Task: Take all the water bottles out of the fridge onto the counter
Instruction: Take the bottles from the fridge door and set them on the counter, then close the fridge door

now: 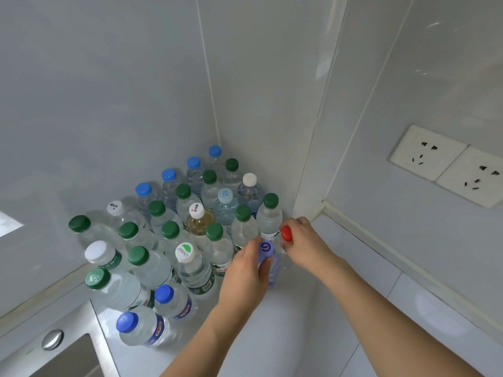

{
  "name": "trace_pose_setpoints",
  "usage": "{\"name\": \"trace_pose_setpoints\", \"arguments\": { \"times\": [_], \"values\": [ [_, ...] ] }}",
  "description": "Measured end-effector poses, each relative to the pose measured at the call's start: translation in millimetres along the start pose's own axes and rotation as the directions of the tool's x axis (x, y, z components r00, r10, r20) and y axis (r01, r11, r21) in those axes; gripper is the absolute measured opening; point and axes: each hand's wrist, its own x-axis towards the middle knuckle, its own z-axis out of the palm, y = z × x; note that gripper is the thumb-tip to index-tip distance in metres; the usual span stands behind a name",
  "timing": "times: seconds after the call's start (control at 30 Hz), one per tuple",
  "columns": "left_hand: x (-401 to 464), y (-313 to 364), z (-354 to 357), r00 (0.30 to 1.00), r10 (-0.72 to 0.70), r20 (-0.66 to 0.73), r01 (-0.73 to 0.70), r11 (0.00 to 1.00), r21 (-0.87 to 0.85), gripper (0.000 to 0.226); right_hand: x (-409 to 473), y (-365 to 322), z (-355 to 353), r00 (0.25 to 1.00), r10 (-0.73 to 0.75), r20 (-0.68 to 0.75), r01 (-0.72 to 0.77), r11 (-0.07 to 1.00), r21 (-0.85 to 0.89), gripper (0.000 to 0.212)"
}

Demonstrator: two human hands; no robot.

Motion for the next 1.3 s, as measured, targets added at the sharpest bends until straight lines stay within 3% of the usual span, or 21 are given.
{"name": "trace_pose_setpoints", "arguments": {
  "times": [0.33, 0.5, 0.67, 0.87, 1.07, 1.3],
  "values": [
    [-3, 2, 4, 1.000, -0.001, -0.008, 0.002, 0.998, 0.066, 0.039, -31, 7, 4, 0.992, 0.095, -0.084, -0.083, 0.987, 0.137, 0.059],
    [-7, 10, 1, 1.000, -0.013, 0.011, 0.012, 0.995, 0.098, 0.041, -73, 22, -11, 0.980, 0.155, -0.125, -0.146, 0.986, 0.078, 0.066],
    [-25, 26, 1, 0.993, 0.099, -0.060, -0.086, 0.977, 0.197, 0.051, -122, 38, -34, 0.975, 0.111, -0.194, -0.121, 0.992, -0.040, 0.070],
    [-45, 75, 13, 0.958, 0.287, 0.025, -0.276, 0.891, 0.360, 0.062, -194, 63, -68, 0.942, 0.110, -0.318, -0.156, 0.980, -0.122, 0.068],
    [-77, 161, 45, 0.860, 0.470, 0.198, -0.510, 0.786, 0.350, 0.060, -282, 104, -98, 0.876, 0.187, -0.445, -0.260, 0.959, -0.109, 0.066],
    [-136, 252, 92, 0.729, 0.604, 0.322, -0.683, 0.667, 0.299, 0.058, -392, 153, -135, 0.780, 0.312, -0.542, -0.412, 0.909, -0.070, 0.065]
  ]
}}
